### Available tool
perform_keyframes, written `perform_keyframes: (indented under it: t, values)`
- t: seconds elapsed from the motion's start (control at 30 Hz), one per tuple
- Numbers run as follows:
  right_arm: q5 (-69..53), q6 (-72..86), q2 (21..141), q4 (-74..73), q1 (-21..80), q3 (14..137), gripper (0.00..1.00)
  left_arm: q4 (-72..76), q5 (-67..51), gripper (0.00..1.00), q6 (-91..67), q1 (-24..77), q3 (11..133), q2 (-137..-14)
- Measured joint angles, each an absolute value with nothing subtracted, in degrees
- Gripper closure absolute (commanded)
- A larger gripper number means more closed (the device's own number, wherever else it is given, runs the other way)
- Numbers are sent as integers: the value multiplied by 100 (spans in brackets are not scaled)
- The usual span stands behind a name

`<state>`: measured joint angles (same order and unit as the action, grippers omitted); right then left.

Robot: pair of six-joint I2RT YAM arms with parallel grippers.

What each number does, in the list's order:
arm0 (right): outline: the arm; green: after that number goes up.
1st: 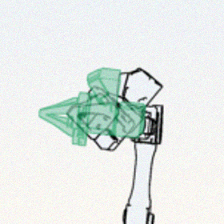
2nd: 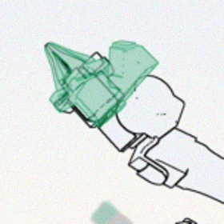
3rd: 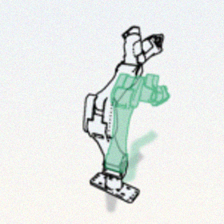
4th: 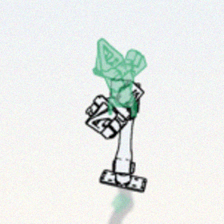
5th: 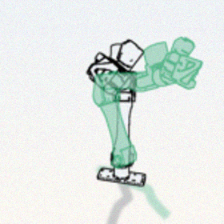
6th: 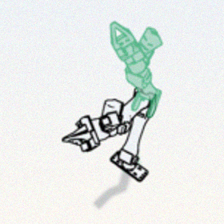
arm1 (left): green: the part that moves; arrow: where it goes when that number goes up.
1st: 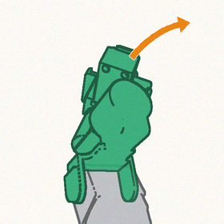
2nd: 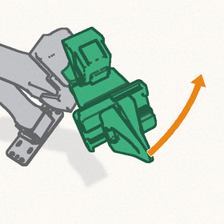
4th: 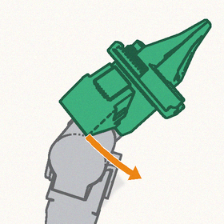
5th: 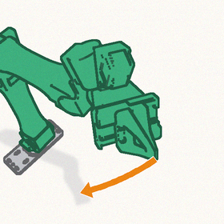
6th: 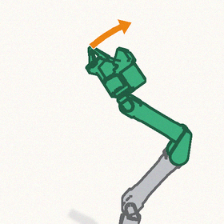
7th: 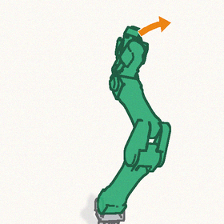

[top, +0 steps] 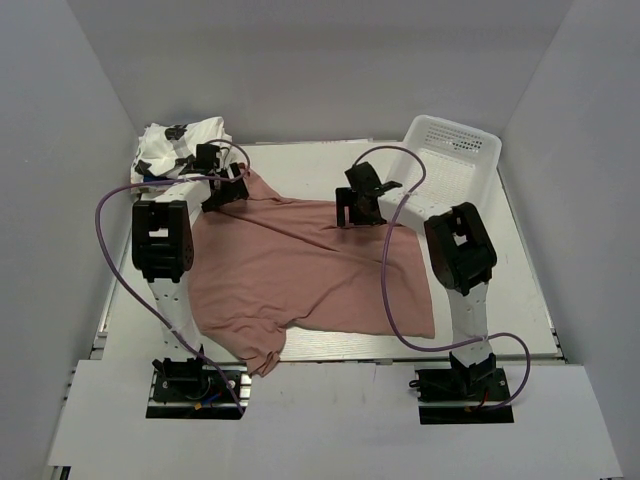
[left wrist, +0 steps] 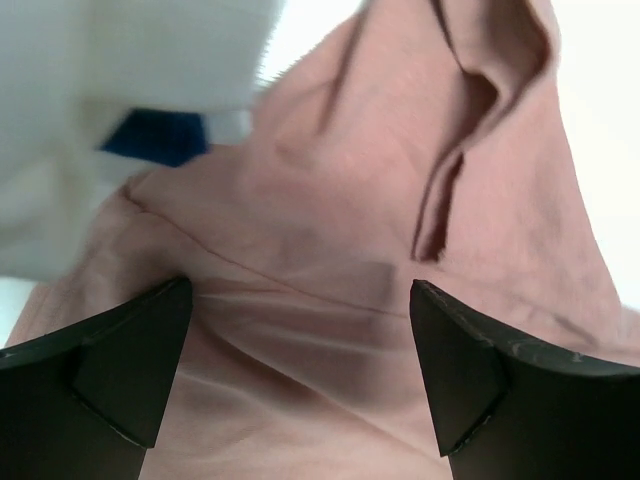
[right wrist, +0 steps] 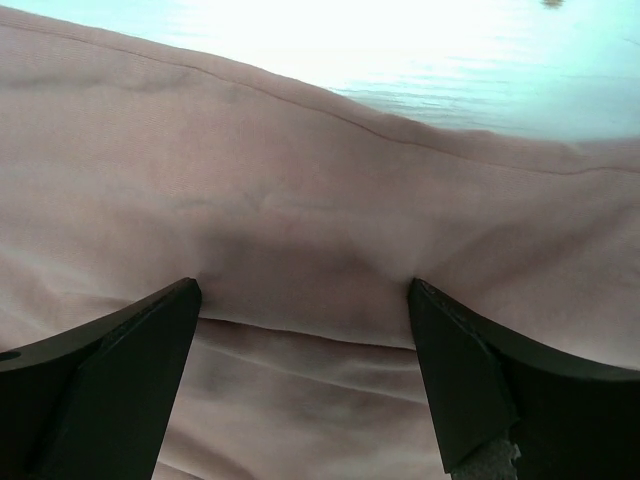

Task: Fold and stack the t-shirts
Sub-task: Flatten out the tshirt

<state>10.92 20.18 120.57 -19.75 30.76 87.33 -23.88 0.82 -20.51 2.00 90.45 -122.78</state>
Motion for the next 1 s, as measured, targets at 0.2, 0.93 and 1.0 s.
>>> perform_keyframes:
  t: [0.2, 0.93, 1.0]
  values:
    - [1448, 2021, 11869, -2259, 3030, 8807, 10, -2493, -722, 0, -1688, 244, 9043, -12164]
    - [1575, 1155, 11059, -1782, 2871, 8750, 10, -1037, -2383, 0, -2626, 1192, 5365, -9404]
    - [1614, 1160, 11448, -1782, 2821, 9059, 10, -1041, -2375, 0, -2652, 1251, 5336, -9507]
